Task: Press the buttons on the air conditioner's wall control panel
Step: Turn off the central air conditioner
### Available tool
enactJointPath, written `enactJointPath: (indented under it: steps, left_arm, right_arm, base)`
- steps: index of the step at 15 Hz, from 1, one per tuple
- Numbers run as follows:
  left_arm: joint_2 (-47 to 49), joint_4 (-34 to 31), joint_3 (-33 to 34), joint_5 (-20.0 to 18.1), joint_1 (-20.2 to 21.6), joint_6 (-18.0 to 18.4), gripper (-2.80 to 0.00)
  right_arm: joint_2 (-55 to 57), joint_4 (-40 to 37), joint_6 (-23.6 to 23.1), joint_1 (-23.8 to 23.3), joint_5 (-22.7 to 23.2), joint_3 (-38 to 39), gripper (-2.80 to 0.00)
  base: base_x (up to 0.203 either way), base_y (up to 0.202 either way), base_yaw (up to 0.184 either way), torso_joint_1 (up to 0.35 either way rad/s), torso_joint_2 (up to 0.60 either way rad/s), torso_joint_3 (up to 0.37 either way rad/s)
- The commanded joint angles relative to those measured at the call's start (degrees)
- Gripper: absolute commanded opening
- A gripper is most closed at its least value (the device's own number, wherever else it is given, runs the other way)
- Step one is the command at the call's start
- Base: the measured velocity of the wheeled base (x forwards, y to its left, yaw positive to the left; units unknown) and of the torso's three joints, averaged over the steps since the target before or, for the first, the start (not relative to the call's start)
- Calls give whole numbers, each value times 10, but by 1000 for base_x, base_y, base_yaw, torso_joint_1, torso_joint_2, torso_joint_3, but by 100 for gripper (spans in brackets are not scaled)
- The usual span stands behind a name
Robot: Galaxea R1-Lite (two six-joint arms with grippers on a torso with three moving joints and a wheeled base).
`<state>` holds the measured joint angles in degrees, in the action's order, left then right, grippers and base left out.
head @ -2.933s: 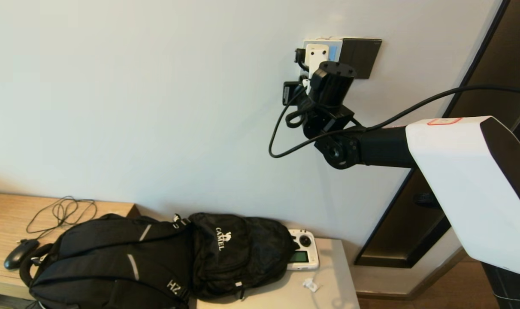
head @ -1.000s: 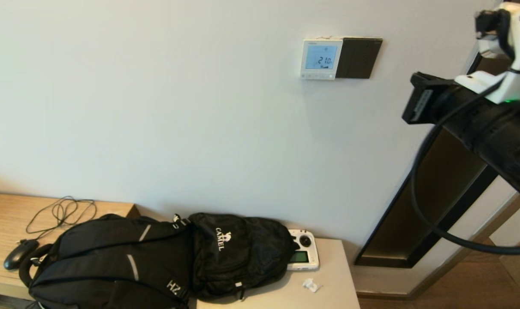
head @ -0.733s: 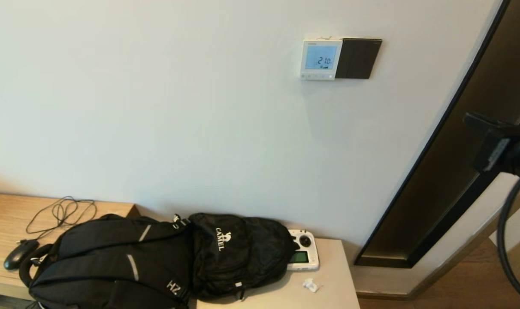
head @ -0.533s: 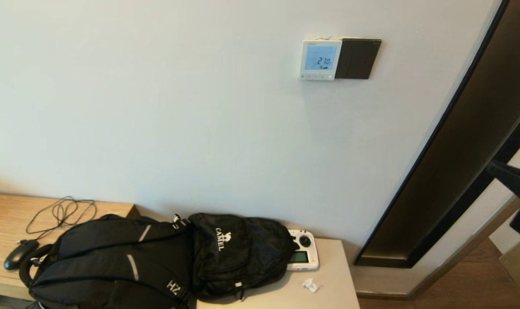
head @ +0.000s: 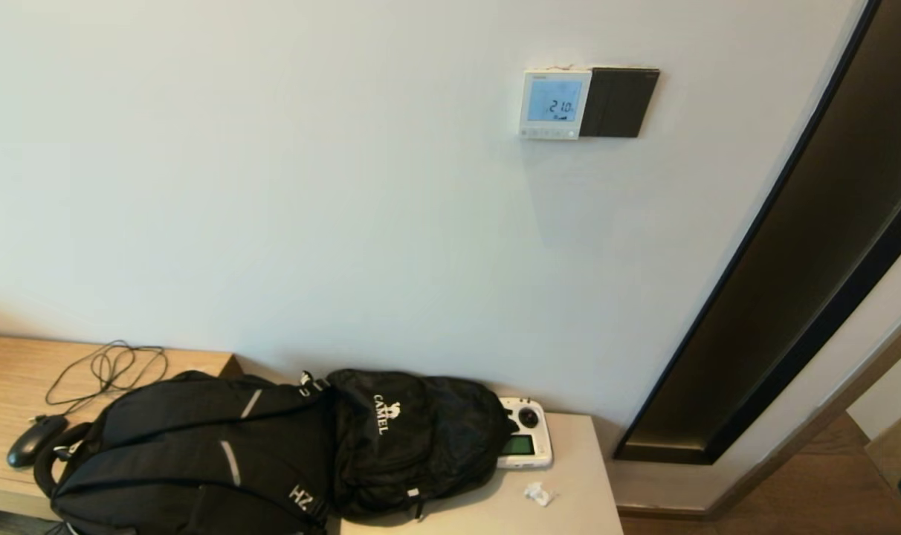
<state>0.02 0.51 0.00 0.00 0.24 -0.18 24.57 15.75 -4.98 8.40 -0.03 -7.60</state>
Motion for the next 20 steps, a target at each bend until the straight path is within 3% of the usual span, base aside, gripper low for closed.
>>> enactJointPath:
  steps: [1,5,7,8,11,13,20]
  left_arm:
    - [-1,0,0,0,0,0,-280]
    - [0,0,0,0,0,0,-280]
    - [0,0,0,0,0,0,-280]
    - [-1,0,0,0,0,0,-280]
    - [0,0,0,0,0,0,-280]
    - [-1,0,0,0,0,0,-280]
    - [0,0,0,0,0,0,-280]
  right_arm:
    - [-82,-23,-3,-16,4,31,-280]
    - [-91,-41,4,-53,15,76,-280]
    - [-119,-52,-7,-108,109,76,-280]
    - [-133,-60,-12,-112,131,75,-280]
    - [-214,-80,-17,-99,70,75,-280]
    - [-246,-160,-22,-94,23,75,-280]
    - [-247,-157,31,-93,13,76,-280]
  base:
    - [0,0,0,0,0,0]
    - [0,0,0,0,0,0]
    - [0,0,0,0,0,0]
    - [0,0,0,0,0,0]
    - [0,0,0,0,0,0]
    - [0,0,0,0,0,0]
    - [0,0,0,0,0,0]
